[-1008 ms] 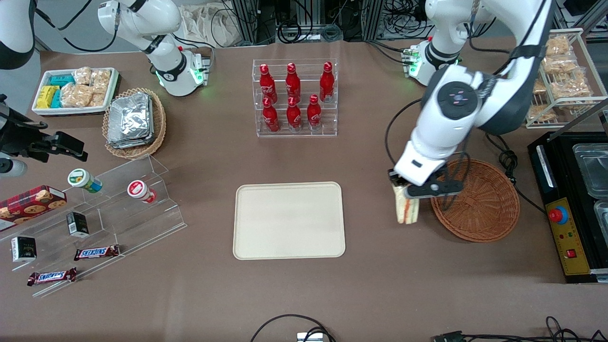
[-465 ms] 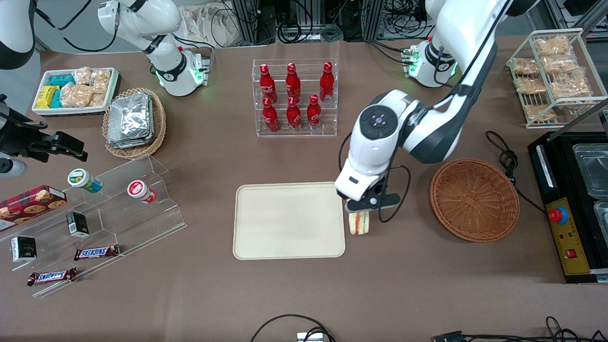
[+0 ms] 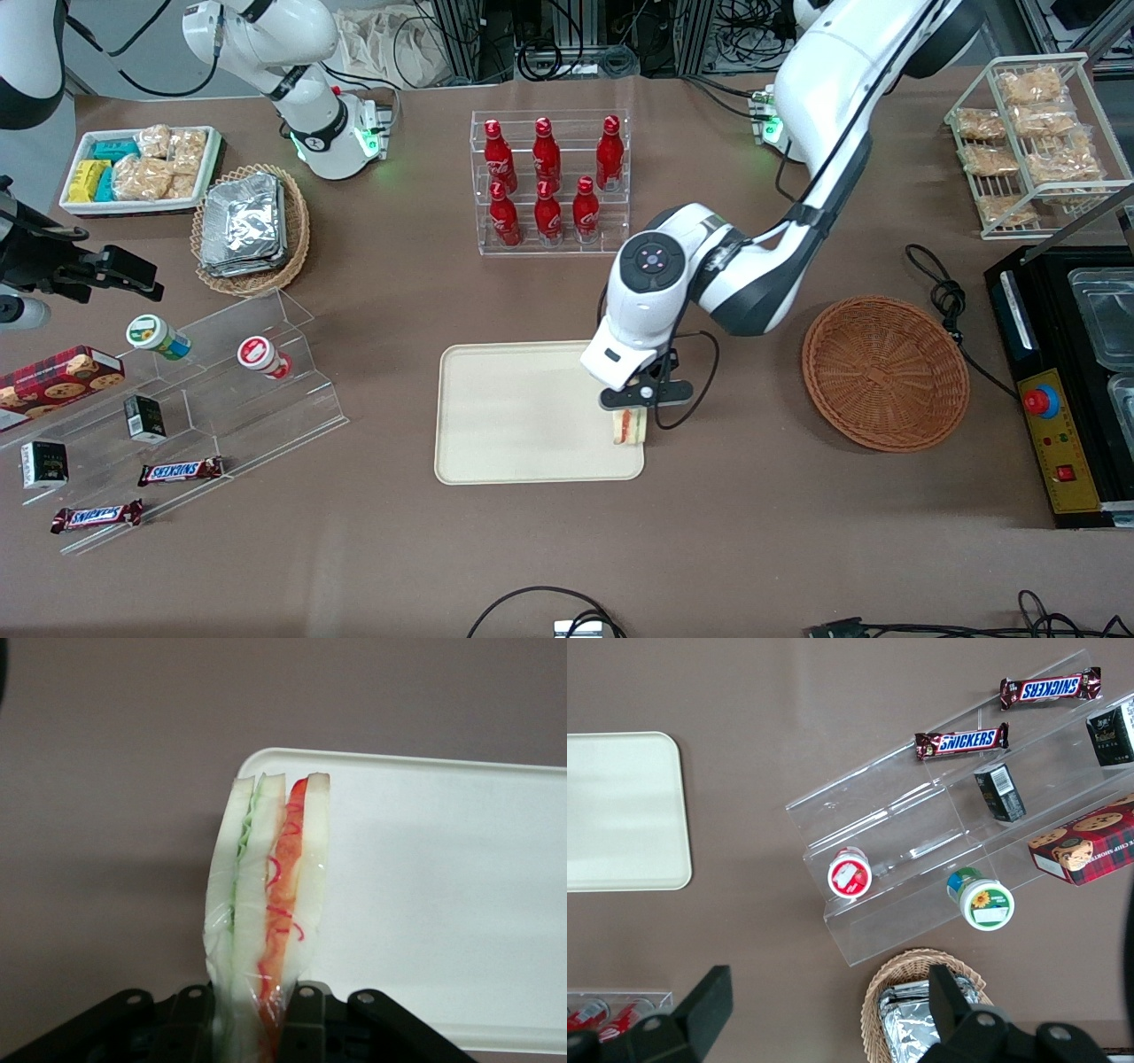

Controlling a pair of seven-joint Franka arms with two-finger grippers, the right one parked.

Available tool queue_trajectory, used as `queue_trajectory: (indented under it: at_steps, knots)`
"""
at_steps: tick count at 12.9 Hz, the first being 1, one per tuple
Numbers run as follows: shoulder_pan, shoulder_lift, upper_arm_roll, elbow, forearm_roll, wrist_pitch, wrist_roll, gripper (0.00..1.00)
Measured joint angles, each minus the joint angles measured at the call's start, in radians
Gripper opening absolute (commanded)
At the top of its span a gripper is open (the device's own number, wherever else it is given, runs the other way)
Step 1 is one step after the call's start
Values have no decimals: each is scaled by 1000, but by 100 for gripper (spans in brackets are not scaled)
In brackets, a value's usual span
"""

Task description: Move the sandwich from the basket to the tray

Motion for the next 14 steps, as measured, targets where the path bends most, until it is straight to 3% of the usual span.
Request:
queue_trajectory:
  at_steps: [10,11,13,14]
  knots:
    - [-46,161,1,5,49,60,-1,20]
    - [-47,166,1,9,49,64,-1,32]
    - [-49,166,1,11,49,63,0,100]
    - [-48,166,1,11,50,63,0,100]
